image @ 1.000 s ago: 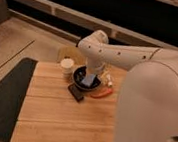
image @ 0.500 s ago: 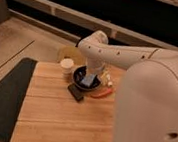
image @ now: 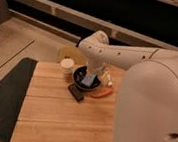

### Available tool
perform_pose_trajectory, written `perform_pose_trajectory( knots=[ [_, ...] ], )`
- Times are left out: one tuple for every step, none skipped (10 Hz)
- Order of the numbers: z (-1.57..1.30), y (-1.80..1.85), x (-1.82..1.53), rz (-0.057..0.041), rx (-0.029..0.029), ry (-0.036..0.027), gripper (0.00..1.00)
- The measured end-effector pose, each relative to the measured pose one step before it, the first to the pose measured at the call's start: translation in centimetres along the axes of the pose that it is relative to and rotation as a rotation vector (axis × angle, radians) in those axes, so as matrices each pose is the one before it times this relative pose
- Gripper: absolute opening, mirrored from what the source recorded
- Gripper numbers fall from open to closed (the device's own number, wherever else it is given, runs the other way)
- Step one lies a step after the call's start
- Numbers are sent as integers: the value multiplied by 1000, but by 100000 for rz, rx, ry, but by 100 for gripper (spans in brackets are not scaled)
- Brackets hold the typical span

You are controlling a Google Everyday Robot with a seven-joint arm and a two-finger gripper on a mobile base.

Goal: Drag the pepper across the table

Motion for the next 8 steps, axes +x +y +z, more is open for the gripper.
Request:
perform_pose_trajectory(
  knots=[
    [42, 39, -50, 176, -242, 108, 65],
    [46, 79, -79, 180, -508, 324, 65],
    [17, 683, -768, -522, -3843, 232, 65],
    [-295, 634, -1380, 781, -6246, -590, 65],
    [-543, -33, -1233, 1383, -4127, -1414, 65],
    [-844, -776, -1479, 2700, -3528, -2312, 65],
    [-1119, -1498, -1392, 3313, -2141, -2709, 65],
    [-1030, -1787, -1054, 3738, -891, -2541, 65]
  ],
)
